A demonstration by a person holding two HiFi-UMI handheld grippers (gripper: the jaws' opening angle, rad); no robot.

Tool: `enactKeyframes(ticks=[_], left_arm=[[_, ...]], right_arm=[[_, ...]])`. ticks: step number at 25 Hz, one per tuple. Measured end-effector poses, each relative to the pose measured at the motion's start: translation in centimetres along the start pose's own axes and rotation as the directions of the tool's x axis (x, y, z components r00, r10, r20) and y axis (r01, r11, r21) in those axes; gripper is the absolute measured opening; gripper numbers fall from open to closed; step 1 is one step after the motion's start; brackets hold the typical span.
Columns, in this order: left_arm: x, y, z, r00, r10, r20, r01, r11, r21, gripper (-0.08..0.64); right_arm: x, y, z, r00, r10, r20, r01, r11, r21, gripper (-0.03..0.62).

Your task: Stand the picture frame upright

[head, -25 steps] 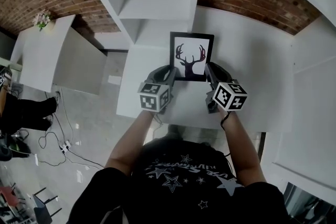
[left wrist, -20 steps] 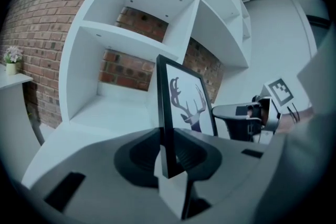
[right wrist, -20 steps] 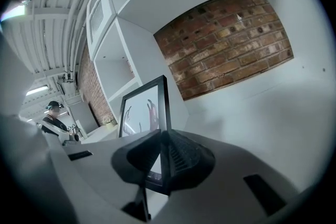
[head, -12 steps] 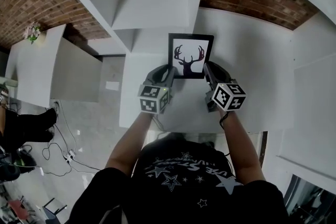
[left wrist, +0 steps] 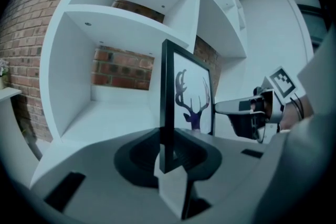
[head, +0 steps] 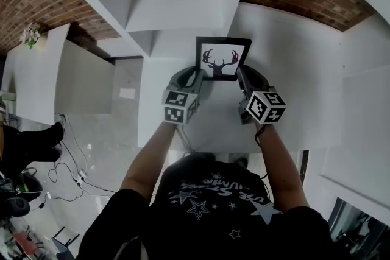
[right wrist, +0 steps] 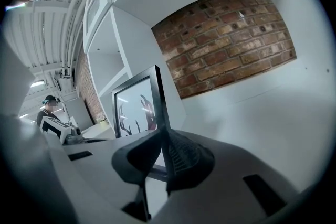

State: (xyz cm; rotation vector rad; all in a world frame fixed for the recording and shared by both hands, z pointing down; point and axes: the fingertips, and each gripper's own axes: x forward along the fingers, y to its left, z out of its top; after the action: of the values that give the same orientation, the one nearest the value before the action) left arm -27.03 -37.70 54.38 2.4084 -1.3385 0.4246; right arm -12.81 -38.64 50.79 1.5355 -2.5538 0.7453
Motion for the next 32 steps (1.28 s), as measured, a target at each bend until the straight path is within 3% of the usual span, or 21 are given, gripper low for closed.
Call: enactKeyframes(ticks=[19, 32], left_arm=[[1.6, 1.7, -1.4, 0.998, 0.043, -0.042, -0.040, 0.998, 0.055, 0.089], [2.3, 1.9, -1.6, 0.998, 0.054, -0.021, -0.052, 0.995, 0.086, 0.089]], right_arm=[[1.1, 0.1, -1.7, 0.998, -0.055, -0.014, 0.055, 0.997, -0.046, 0.054], [1.7, -0.1, -1.9, 0.996, -0.090, -0.011, 0.089, 0.994, -0.065, 0.054]])
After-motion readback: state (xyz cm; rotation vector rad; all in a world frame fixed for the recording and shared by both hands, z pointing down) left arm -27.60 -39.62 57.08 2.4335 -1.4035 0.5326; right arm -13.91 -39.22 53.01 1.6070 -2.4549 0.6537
